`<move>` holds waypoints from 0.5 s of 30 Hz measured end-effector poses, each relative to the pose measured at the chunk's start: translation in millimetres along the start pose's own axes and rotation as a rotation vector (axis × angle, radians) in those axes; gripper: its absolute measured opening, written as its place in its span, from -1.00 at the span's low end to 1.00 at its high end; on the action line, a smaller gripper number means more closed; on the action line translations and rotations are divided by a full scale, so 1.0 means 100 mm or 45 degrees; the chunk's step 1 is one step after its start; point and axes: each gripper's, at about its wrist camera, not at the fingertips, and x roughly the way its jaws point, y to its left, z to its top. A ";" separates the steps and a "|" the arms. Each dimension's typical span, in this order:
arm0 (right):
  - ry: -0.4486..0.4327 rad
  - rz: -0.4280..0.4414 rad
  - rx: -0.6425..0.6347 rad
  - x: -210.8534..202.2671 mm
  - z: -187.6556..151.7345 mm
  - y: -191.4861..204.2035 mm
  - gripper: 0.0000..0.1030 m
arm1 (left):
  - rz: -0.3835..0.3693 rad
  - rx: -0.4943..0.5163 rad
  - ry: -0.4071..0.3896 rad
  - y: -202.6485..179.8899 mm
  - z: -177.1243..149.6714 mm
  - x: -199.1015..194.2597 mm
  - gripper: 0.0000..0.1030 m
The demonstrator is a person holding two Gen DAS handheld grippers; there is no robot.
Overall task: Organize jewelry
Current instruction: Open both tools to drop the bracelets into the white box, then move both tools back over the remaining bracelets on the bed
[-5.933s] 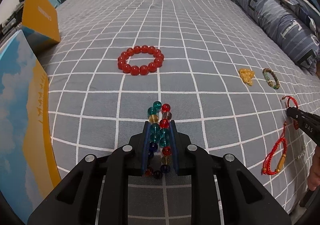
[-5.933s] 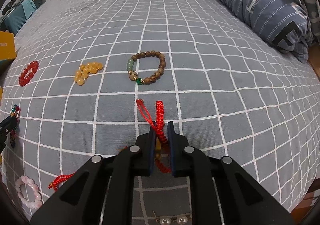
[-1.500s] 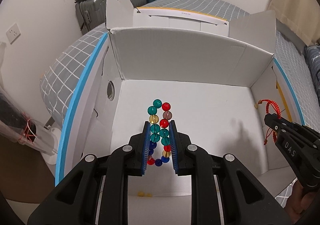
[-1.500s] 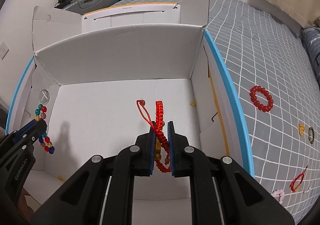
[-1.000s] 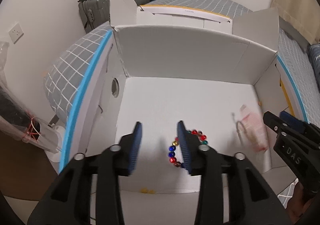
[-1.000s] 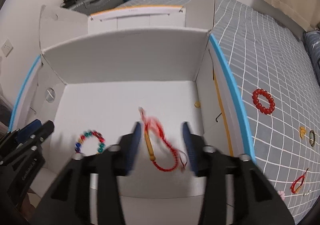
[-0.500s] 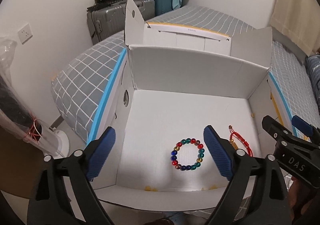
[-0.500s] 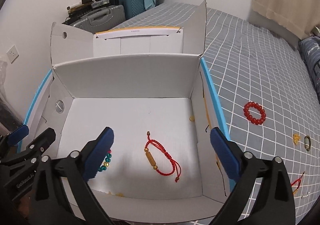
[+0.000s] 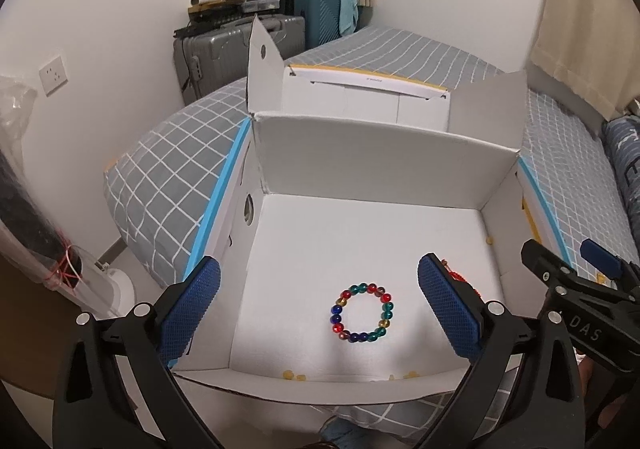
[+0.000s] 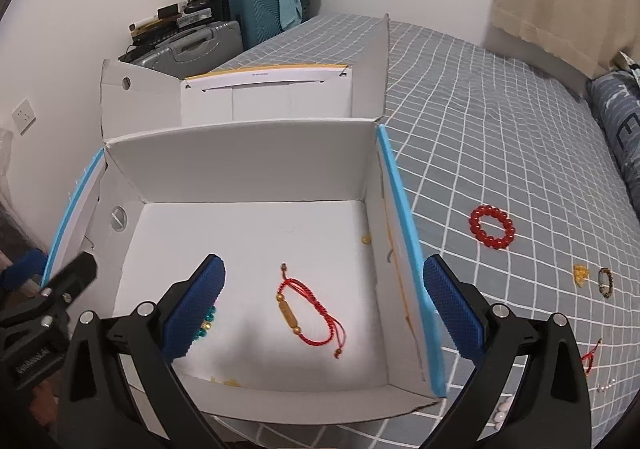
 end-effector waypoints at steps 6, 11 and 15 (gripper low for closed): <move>-0.027 -0.002 0.040 -0.15 0.00 -0.14 0.85 | -0.026 0.024 -0.012 -0.16 0.00 -0.10 0.89; -0.042 -0.017 0.064 -0.28 -0.02 -0.29 0.85 | -0.051 0.051 -0.024 -0.31 0.00 -0.19 0.89; -0.053 -0.033 0.089 -0.39 -0.06 -0.46 0.85 | -0.080 0.072 -0.033 -0.46 -0.01 -0.26 0.89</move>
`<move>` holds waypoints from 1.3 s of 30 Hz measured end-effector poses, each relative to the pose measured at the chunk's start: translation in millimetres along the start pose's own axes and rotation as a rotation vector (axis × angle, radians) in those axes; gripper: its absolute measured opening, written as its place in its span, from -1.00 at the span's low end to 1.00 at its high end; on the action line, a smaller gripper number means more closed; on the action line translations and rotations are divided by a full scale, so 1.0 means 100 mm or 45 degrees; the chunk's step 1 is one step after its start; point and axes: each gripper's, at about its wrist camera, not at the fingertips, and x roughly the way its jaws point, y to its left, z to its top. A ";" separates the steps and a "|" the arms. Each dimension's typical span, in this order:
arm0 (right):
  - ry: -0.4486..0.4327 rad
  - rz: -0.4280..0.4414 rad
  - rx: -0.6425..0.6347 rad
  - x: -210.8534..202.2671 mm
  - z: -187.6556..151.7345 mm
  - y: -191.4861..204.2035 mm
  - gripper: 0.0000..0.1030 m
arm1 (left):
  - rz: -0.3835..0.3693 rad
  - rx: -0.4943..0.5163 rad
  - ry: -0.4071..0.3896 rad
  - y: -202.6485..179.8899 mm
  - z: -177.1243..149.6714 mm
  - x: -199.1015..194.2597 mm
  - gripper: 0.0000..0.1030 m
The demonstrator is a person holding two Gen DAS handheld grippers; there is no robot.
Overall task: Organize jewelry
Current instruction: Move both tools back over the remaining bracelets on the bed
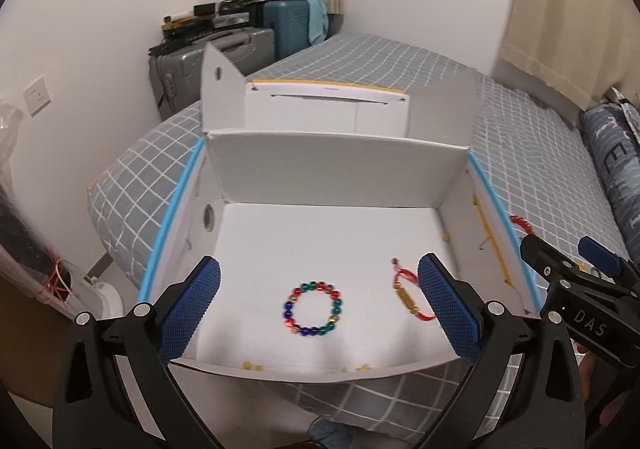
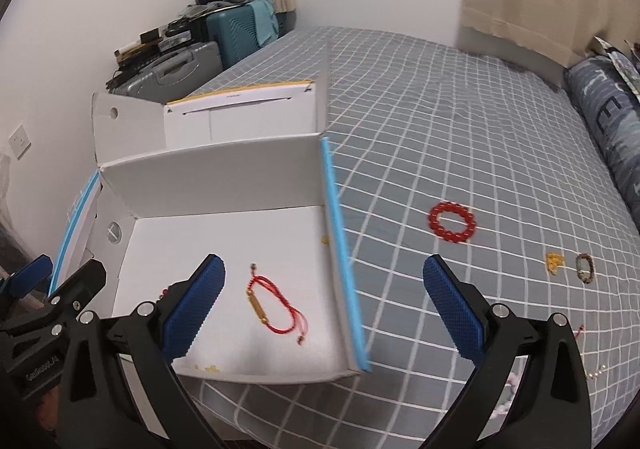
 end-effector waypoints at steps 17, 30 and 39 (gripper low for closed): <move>-0.021 -0.182 0.160 -0.52 -0.28 -1.24 0.85 | -0.188 0.213 0.009 -1.13 -0.24 -0.14 0.89; 0.013 -0.313 0.282 -0.67 -0.64 -2.11 0.85 | -0.319 0.374 0.065 -1.97 -0.63 -0.13 0.89; 0.051 -0.370 0.331 -0.72 -0.96 -2.57 0.85 | -0.379 0.419 0.101 -2.43 -0.81 -0.09 0.89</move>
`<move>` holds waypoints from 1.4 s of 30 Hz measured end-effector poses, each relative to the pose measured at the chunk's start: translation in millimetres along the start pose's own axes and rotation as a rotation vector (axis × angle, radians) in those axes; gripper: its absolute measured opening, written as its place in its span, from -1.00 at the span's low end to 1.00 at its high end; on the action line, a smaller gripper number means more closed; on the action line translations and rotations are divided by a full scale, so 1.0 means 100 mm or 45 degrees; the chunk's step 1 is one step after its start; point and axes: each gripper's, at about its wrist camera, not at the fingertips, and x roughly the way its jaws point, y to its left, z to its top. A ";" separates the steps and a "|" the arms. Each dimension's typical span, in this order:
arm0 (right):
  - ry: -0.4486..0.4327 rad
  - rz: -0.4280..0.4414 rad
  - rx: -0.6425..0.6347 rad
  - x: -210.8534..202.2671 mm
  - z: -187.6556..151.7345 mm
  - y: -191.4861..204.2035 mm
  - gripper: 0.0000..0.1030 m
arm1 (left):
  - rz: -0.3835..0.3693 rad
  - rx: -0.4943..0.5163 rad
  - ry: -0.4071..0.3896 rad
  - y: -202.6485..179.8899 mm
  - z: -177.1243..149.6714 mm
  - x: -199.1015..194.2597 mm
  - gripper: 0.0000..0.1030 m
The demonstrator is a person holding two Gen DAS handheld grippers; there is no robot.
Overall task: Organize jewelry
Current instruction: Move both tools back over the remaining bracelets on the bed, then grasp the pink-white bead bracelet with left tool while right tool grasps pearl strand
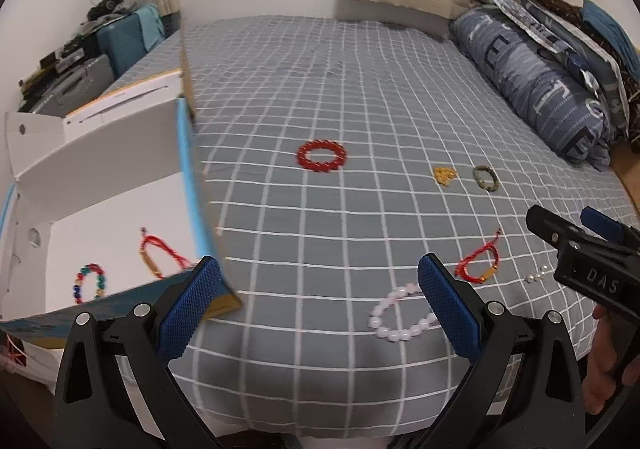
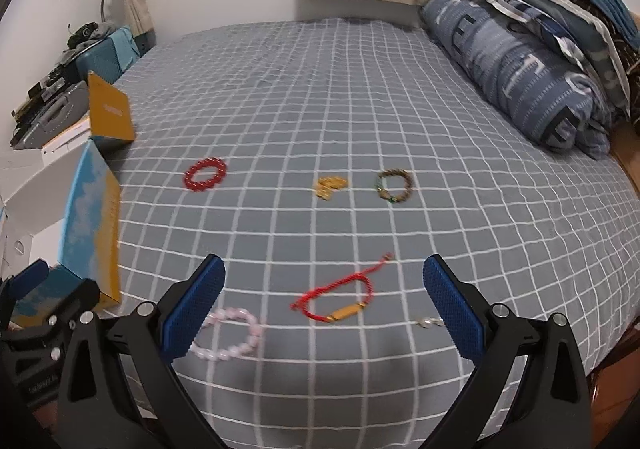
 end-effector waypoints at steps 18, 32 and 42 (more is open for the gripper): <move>0.125 -0.053 0.030 0.50 -0.45 -0.81 0.85 | -0.071 0.061 0.180 -0.52 -0.32 0.87 0.89; 0.207 -0.009 0.059 0.84 -0.57 -0.98 0.85 | -0.075 0.087 0.265 -0.70 -0.41 1.26 0.89; 0.276 -0.027 0.079 1.05 -0.62 -1.03 0.79 | -0.058 0.118 0.272 -0.76 -0.44 1.34 0.88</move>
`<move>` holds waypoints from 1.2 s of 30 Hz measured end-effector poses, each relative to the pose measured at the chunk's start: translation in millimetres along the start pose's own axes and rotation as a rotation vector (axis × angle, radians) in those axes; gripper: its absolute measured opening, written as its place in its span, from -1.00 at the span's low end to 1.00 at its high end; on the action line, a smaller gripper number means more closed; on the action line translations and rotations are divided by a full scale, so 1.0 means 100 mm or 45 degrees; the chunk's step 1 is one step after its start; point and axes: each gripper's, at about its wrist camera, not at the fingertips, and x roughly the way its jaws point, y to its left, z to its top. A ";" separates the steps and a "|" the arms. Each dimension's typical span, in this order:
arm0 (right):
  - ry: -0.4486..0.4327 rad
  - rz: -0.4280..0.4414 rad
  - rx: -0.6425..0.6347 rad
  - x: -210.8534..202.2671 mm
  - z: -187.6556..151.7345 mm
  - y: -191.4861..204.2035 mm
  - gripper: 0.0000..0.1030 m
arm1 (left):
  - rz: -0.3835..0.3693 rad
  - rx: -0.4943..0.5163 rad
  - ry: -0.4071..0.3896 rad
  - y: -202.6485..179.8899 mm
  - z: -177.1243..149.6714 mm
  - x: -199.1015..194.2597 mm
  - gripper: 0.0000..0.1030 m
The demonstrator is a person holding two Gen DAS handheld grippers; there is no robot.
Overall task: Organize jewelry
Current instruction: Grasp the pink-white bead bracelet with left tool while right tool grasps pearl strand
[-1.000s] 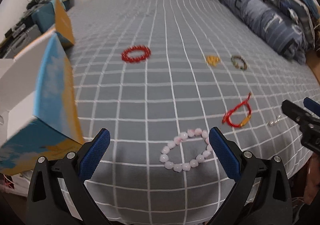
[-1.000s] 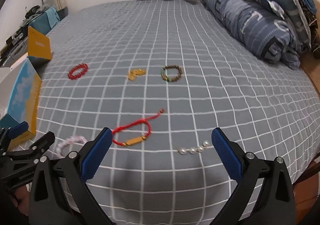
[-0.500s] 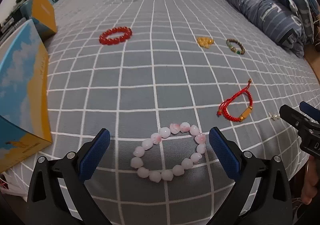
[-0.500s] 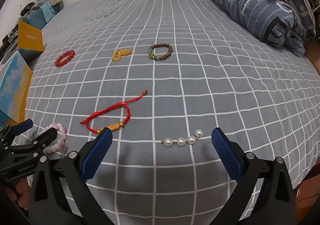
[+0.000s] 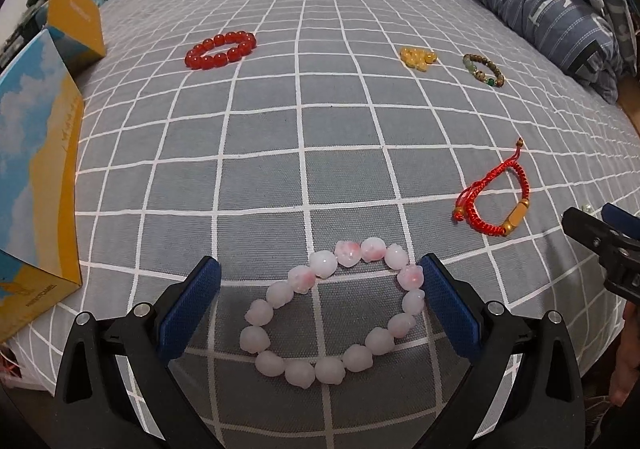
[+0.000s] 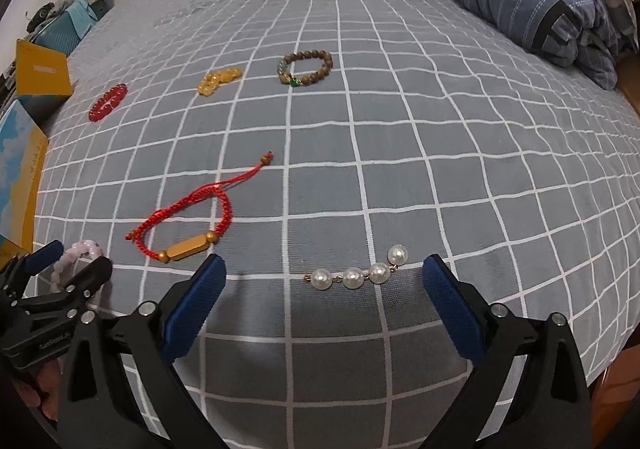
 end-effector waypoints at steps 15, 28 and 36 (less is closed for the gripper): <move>0.060 -0.008 0.035 0.20 0.01 -0.09 0.34 | -0.017 -0.003 0.027 0.03 0.00 -0.06 -0.18; 0.076 -0.046 0.059 0.16 0.01 -0.12 -0.77 | -0.026 -0.012 0.031 0.05 0.00 -0.11 -0.60; 0.076 -0.052 0.073 0.12 0.02 -0.12 -0.80 | -0.046 -0.011 0.023 0.04 0.00 -0.16 -0.77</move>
